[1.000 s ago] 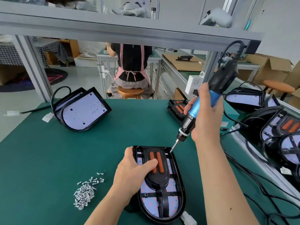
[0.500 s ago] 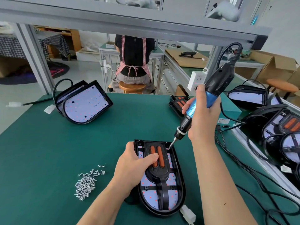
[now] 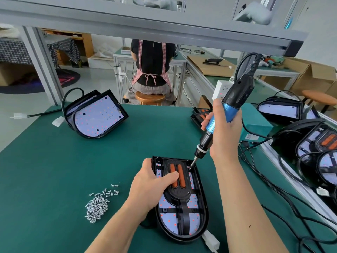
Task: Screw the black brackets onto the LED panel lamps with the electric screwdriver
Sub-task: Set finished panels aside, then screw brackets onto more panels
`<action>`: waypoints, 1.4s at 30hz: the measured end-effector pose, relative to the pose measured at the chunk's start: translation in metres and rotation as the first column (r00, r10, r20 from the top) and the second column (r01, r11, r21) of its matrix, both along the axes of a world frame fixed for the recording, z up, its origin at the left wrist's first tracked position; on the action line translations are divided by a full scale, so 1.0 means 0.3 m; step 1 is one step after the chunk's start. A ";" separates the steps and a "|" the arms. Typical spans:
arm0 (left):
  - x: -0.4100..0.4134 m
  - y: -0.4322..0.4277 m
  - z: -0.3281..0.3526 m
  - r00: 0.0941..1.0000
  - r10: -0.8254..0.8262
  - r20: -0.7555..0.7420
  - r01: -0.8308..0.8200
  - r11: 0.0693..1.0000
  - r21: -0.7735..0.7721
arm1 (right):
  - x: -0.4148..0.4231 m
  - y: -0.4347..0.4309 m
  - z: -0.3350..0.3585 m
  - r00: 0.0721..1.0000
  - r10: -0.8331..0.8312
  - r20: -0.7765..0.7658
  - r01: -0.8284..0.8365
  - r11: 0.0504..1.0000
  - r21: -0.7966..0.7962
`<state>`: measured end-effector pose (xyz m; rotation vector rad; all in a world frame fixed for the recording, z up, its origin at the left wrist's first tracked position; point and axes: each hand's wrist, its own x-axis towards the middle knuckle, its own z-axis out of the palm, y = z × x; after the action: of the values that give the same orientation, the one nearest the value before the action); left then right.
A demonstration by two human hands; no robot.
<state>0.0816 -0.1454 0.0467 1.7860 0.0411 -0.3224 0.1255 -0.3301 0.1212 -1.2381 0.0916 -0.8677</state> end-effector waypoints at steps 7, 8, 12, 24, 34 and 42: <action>0.002 0.002 -0.010 1.000 0.002 0.011 -0.002 1.000 0.004 | 0.005 -0.001 0.004 1.000 0.002 -0.013 -0.002 1.000 0.012; 0.003 0.002 -0.012 1.000 0.002 0.014 -0.002 1.000 0.005 | 0.006 0.004 0.004 1.000 0.002 -0.013 -0.002 1.000 -0.004; 0.009 -0.001 -0.020 1.000 0.002 0.022 -0.002 1.000 0.004 | 0.011 0.015 0.003 1.000 0.006 -0.019 -0.007 0.997 -0.073; 0.006 -0.001 -0.018 1.000 0.000 0.009 0.000 1.000 -0.011 | -0.016 0.020 0.017 0.939 0.340 -0.041 -0.342 0.924 -0.170; 0.014 0.008 -0.018 0.999 -0.031 0.004 0.031 0.999 -0.024 | -0.017 -0.027 0.040 0.910 0.414 -0.017 -0.413 0.904 -0.107; 0.016 0.005 -0.017 0.999 -0.036 -0.005 0.036 0.999 -0.028 | -0.035 -0.069 0.093 0.813 0.582 0.016 -0.581 0.812 -0.048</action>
<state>0.0864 -0.1438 0.0416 1.7598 0.0082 -0.3526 0.1150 -0.3507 0.1492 -1.1924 -0.3236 -0.3468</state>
